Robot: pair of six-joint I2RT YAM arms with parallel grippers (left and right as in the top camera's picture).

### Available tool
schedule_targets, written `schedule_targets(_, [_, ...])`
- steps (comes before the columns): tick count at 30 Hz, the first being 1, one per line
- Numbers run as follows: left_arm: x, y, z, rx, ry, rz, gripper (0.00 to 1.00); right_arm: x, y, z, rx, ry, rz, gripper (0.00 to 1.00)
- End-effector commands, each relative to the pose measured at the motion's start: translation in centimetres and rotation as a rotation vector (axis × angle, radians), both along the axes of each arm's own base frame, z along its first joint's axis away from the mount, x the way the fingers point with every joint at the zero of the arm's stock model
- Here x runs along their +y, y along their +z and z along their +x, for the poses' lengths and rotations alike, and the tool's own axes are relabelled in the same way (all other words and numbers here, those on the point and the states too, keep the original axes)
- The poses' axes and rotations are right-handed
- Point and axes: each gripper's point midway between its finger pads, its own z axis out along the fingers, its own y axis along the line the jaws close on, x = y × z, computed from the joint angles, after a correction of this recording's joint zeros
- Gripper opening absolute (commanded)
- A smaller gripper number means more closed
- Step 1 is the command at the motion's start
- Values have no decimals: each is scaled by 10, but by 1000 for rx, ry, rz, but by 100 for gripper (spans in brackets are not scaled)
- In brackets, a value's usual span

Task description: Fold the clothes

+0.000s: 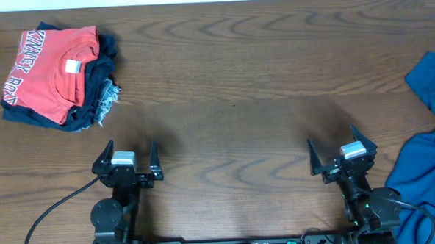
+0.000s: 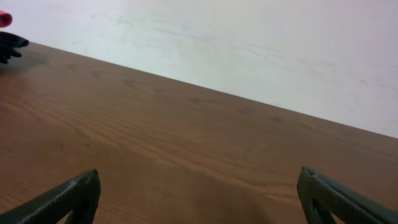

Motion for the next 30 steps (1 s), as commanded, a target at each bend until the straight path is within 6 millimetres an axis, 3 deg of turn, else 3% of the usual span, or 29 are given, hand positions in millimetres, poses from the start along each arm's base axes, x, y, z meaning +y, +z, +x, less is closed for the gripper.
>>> schedule_targets(1, [-1, -14, -1, 44, -10, 7, 98, -1, 0, 0, -6, -4, -11, 99])
schedule_targets(12, [-2, -15, -1, 51, -16, 5, 98, 1, 0, 0, -6, 8, -9, 99])
schedule_targets(18, [-16, -10, -2, 30, -93, -8, 98, 3, 5, -1, -19, 22, 29, 99])
schedule_targets(25, [-16, 49, -4, -130, -89, -161, 98, 3, 27, -3, -27, 21, 229, 99])
schedule_targets(30, [-14, 77, -12, -136, -84, -183, 98, 3, 48, -5, -30, 22, 249, 99])
